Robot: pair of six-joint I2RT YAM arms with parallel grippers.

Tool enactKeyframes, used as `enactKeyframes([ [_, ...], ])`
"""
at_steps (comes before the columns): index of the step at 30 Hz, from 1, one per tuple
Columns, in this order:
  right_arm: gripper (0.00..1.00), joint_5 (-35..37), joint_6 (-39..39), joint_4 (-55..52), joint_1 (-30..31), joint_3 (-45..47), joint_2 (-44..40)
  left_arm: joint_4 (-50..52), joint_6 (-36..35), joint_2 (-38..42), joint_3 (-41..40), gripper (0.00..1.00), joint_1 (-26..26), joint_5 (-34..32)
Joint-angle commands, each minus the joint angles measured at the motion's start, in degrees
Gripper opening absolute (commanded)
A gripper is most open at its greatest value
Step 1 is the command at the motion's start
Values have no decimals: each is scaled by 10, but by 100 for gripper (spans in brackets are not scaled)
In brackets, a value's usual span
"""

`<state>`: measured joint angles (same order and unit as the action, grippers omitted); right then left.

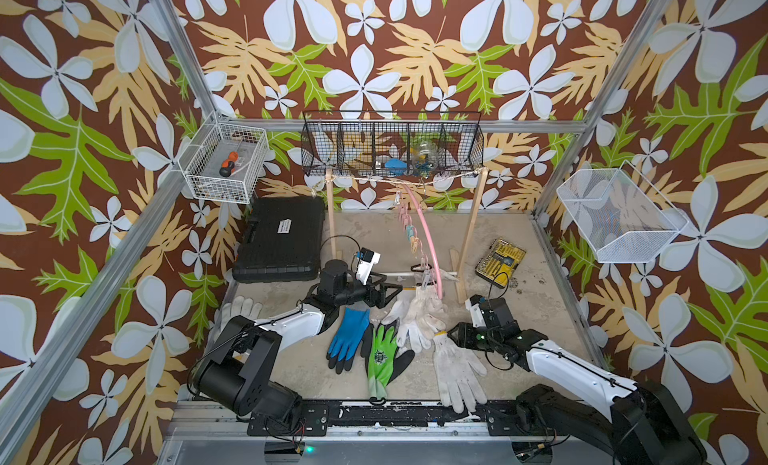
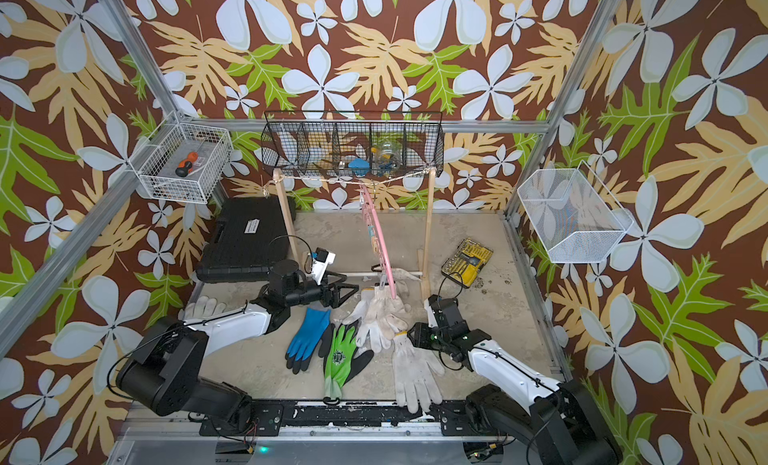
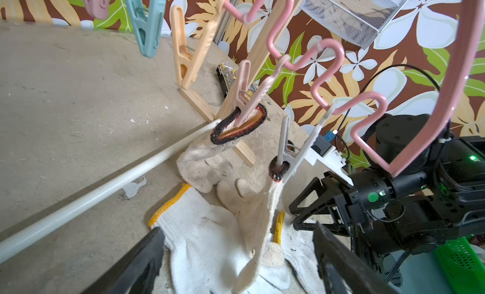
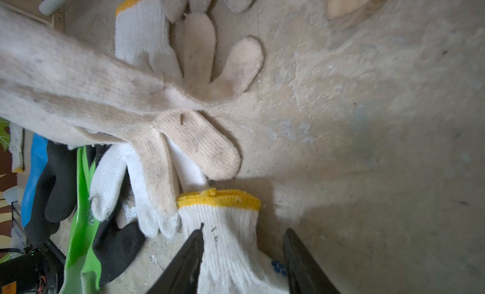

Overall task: Clip the gloves onto a hanger to dry
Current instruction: Pick up the glove from the center of the board.

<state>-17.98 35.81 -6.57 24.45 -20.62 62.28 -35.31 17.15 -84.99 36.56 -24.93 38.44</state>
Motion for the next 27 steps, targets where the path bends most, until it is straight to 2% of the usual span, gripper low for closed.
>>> enactKeyframes([
  [1,48,8,-10,34,6,7,2,-27,18,2,-2,90,-4,21],
  [7,39,7,-14,57,7,10,34,-28,37,13,-3,90,-5,37],
  [14,12,13,-20,47,7,4,30,7,65,60,-37,91,-14,37],
  [18,2,17,-20,31,7,-7,22,40,77,81,-48,91,-22,39],
  [23,0,55,-24,-32,5,-41,-18,41,99,107,-71,91,-28,53],
  [27,0,60,-27,-72,-21,-58,-62,38,101,114,-72,91,-29,65],
])
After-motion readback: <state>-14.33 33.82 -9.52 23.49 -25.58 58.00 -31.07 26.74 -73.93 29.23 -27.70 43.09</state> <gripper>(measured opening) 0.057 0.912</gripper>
